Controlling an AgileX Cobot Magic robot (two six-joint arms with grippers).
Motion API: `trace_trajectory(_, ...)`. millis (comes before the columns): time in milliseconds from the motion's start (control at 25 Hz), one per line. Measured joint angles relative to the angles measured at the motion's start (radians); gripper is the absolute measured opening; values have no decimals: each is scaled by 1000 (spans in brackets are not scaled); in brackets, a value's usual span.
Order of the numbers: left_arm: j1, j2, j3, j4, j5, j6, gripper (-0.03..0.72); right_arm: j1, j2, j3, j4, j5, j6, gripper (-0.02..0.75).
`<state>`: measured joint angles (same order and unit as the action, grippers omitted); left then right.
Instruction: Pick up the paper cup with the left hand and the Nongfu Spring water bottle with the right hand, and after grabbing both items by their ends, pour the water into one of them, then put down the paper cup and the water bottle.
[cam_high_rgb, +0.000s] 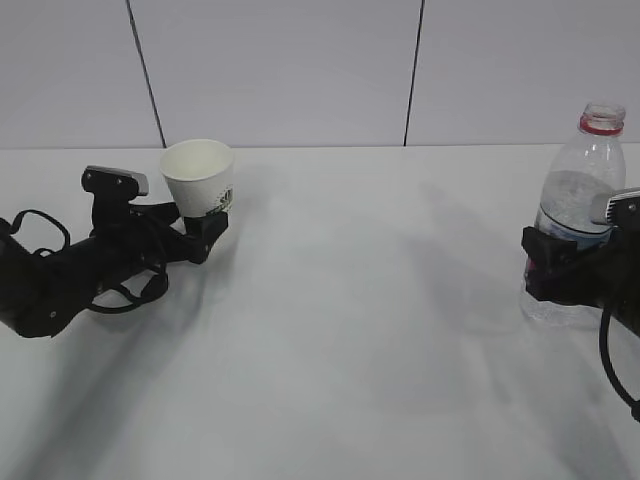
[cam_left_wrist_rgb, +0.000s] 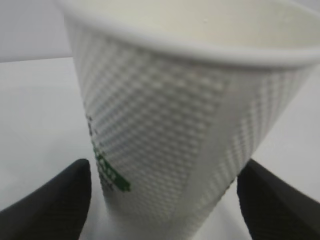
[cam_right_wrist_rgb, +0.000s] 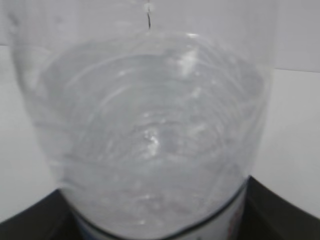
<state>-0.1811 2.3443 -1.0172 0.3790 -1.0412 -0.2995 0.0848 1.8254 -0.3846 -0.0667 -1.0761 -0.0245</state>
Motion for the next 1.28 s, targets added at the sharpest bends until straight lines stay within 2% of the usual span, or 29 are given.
trace_trajectory(560, -2, 0, -43, 34, 62, 0, 686, 0, 0, 0, 0, 0, 0, 474)
trace_trajectory(1280, -2, 0, -82, 12, 69, 0, 685, 0, 0, 0, 0, 0, 0, 474)
